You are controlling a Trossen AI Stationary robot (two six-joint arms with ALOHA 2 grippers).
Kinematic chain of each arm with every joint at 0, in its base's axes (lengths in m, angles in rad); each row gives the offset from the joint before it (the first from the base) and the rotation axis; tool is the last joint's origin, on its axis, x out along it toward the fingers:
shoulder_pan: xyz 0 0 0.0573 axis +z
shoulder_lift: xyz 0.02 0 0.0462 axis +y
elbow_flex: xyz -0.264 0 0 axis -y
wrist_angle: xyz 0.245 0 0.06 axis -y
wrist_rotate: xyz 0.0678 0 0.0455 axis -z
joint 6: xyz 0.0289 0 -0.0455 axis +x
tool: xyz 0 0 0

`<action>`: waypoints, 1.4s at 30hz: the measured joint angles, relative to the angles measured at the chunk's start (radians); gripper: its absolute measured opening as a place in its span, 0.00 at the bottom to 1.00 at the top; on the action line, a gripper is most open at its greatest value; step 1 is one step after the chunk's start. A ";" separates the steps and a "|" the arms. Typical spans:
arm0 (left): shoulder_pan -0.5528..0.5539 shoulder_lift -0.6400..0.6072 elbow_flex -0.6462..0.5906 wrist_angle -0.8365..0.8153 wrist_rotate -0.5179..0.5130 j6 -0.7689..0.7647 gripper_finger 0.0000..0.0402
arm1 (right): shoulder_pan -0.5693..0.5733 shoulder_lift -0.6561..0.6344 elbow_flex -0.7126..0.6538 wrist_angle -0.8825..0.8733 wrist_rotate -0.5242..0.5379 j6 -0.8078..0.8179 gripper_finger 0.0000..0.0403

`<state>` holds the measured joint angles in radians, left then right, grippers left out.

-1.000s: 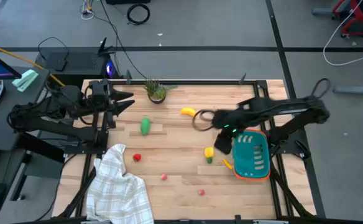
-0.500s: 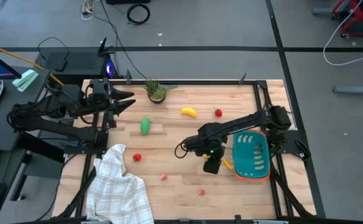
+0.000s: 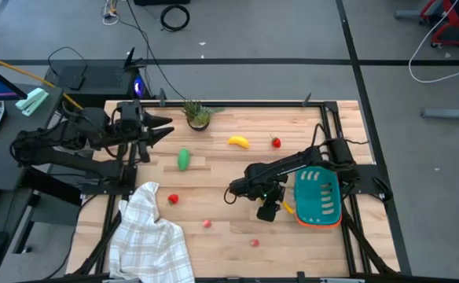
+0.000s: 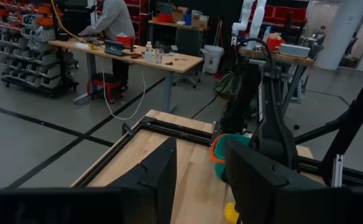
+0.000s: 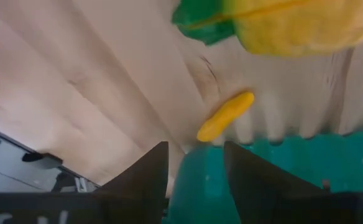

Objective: Pick and placing Produce into tupperware
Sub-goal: Put the yellow corn into the blue basket

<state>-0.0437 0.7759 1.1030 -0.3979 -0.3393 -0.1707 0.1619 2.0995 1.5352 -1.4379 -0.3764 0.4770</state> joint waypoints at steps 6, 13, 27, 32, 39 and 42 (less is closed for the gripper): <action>0.000 0.017 -0.001 -0.003 0.000 0.000 0.32 | 0.000 0.050 0.000 -0.044 -0.005 0.008 0.40; 0.001 0.034 -0.002 -0.002 0.000 0.000 0.33 | 0.000 0.119 -0.001 -0.053 -0.037 0.028 0.41; 0.001 0.042 -0.002 -0.003 0.000 0.002 0.32 | -0.011 0.176 -0.002 -0.046 0.046 0.021 0.43; 0.001 0.042 -0.002 -0.003 0.000 0.000 0.31 | -0.024 0.161 -0.055 0.051 -0.024 0.018 0.43; 0.001 0.042 -0.002 -0.003 0.000 0.001 0.29 | -0.024 0.106 -0.145 0.124 -0.061 0.026 0.36; 0.001 0.042 -0.002 -0.003 0.000 0.001 0.30 | -0.029 0.070 -0.151 0.139 -0.044 0.026 0.28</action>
<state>-0.0429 0.8181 1.1015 -0.4011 -0.3393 -0.1699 0.1332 2.1697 1.3842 -1.2991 -0.4202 0.5029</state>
